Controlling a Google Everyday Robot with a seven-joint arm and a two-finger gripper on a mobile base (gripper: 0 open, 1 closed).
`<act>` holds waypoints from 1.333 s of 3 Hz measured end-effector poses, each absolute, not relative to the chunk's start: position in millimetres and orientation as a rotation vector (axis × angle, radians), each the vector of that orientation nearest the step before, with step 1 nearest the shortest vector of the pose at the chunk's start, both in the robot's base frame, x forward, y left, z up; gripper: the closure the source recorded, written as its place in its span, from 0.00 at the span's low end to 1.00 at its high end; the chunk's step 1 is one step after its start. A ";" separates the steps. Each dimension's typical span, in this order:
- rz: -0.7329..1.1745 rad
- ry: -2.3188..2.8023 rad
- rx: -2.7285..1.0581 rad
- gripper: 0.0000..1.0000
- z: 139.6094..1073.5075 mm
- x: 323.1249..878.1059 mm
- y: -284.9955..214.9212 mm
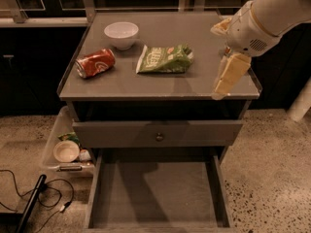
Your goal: Place green jalapeno chip bag into middle drawer
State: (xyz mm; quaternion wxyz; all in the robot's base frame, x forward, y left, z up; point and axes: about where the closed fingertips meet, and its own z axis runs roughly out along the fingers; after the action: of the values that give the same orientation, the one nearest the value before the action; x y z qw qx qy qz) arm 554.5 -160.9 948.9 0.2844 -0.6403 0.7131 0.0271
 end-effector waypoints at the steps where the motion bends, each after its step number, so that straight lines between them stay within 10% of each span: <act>1: 0.097 1.895 -1.686 0.00 926.0 577.0 -150.1; 4: 0.254 1.772 -1.471 0.00 875.0 673.2 -138.1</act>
Offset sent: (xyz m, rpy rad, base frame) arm 0.1178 0.0384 -0.0789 0.2073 -0.0740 -0.0109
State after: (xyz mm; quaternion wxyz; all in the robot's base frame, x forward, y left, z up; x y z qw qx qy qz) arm 673.2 -138.1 875.0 0.4007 -0.5817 0.7006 0.1005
